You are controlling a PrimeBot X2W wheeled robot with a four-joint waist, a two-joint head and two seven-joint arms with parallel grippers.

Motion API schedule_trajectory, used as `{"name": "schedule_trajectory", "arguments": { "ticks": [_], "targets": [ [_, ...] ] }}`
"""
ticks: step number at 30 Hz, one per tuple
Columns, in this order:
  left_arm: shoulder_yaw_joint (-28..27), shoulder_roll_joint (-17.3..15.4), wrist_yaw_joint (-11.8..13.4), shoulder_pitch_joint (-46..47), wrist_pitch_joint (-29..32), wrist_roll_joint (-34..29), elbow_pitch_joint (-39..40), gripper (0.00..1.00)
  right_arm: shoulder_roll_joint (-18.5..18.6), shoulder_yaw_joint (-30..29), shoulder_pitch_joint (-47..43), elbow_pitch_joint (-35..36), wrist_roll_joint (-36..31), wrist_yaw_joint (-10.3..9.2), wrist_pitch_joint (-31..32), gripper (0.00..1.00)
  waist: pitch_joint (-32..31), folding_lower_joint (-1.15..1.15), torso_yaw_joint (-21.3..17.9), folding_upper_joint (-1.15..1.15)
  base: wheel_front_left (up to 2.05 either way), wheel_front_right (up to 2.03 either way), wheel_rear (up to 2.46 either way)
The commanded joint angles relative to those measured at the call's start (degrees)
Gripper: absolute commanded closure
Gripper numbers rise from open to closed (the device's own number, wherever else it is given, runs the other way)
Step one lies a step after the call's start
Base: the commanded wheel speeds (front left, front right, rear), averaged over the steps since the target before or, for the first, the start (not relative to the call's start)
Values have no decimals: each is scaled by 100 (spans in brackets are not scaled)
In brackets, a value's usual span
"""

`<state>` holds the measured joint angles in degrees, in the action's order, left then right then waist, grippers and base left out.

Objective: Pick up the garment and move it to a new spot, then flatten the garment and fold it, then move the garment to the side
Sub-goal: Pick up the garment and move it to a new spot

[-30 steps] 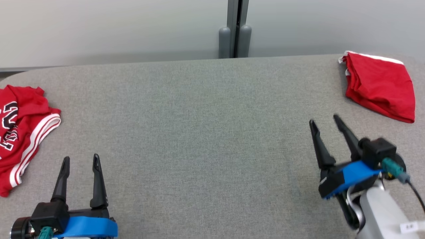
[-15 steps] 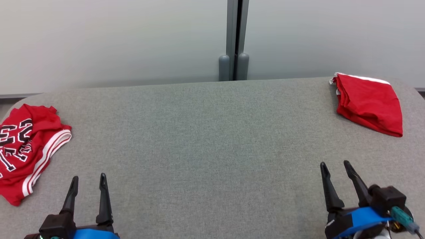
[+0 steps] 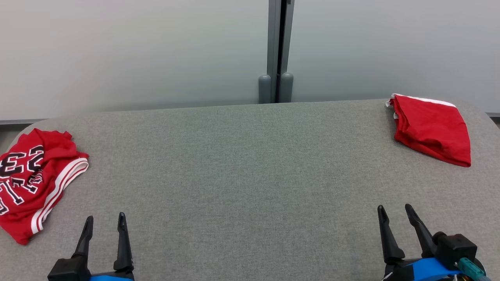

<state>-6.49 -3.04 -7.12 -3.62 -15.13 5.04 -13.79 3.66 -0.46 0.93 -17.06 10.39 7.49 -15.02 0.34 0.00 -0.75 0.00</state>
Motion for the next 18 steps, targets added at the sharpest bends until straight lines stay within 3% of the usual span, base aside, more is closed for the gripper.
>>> {"name": "schedule_trajectory", "arguments": {
  "ticks": [1, 9, 18],
  "targets": [
    [-13, 7, -36, 6, -3, -22, -2, 0, -30, -19, -32, 26, -21, 1, -22, 0, 6, 0, 8, 0, 0, 0, 0],
    [-92, 0, -41, 86, -3, -38, -18, 0, -49, 40, 24, 9, -50, 1, -22, 0, 46, 0, 139, 0, 0, 0, 0],
    [-268, -19, -31, 166, -2, -79, -40, 0, -65, 158, 158, 22, 4, 1, -21, 0, 131, 0, 639, 0, 0, 0, 0]
  ]
}}
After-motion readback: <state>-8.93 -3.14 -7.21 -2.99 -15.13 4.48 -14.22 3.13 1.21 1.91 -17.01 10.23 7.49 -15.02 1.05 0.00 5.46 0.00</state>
